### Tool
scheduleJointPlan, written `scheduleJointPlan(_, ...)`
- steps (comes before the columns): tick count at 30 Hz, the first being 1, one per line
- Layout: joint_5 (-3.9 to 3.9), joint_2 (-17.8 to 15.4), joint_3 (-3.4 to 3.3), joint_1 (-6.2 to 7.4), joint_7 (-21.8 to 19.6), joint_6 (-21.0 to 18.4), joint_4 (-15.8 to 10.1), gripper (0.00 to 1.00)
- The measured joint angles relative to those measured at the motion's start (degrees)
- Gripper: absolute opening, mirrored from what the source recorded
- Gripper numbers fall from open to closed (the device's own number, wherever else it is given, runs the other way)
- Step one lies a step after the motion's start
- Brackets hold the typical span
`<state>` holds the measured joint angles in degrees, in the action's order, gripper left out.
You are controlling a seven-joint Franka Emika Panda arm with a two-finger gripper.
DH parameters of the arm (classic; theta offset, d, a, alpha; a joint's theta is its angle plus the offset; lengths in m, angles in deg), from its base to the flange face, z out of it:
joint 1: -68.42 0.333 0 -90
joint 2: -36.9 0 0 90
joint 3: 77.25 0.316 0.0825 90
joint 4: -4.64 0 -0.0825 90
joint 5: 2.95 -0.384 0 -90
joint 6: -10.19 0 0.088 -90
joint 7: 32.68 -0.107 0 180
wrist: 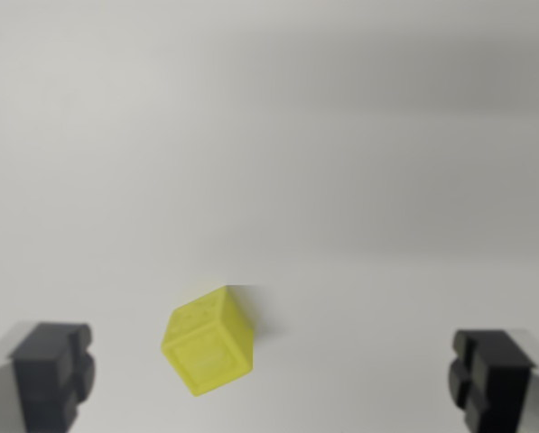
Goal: Pick yellow cube
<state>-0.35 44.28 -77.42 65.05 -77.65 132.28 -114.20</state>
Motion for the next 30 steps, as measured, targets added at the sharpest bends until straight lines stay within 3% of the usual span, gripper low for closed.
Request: scheduleJointPlan(30, -0.07, -2.78, 0.0, 0.82, 5.6, 10.38, -12.12, 1.0)
